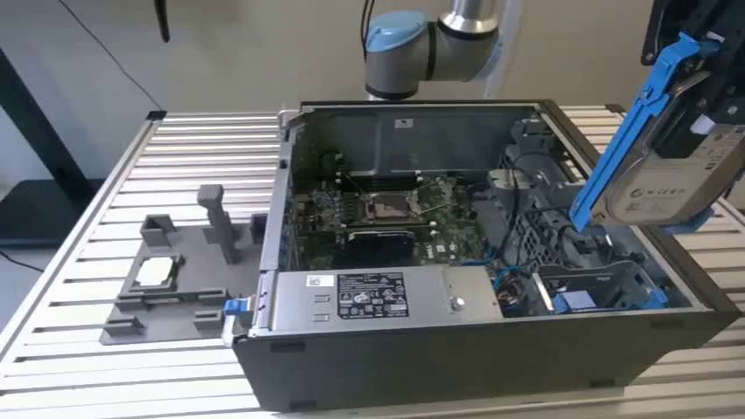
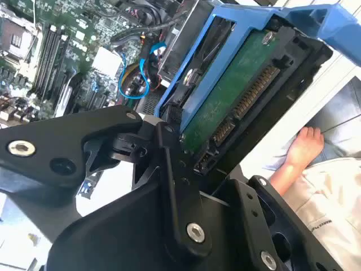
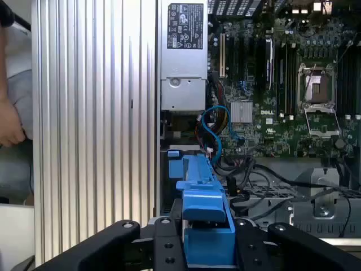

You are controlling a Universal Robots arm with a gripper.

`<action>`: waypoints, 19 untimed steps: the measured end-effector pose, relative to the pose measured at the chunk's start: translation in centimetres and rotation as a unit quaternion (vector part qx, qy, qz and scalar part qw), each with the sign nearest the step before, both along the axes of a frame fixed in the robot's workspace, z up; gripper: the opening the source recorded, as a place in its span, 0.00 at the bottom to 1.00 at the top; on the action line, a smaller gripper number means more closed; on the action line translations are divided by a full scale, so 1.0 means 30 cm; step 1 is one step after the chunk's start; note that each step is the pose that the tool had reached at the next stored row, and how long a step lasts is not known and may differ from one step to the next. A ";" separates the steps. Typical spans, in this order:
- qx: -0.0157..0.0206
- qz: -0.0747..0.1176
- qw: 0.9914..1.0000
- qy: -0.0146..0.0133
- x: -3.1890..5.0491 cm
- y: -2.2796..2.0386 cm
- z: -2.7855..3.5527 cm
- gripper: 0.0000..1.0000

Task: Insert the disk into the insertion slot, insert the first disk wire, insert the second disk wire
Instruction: 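Insert the disk into the insertion slot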

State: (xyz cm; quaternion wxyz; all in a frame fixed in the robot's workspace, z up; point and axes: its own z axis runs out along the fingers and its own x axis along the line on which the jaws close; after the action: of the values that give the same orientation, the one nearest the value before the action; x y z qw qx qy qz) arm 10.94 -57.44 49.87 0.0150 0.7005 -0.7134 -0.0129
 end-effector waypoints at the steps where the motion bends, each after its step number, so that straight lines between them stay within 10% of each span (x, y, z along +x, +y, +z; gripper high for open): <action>1: 0.000 0.000 1.000 0.000 0.000 0.000 0.000 0.33; 19: 0.000 0.000 1.000 -0.001 0.000 0.000 -0.023 0.33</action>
State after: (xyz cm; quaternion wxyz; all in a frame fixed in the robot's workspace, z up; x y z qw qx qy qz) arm 10.94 -57.44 49.17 0.0146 0.7005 -0.7134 -0.0121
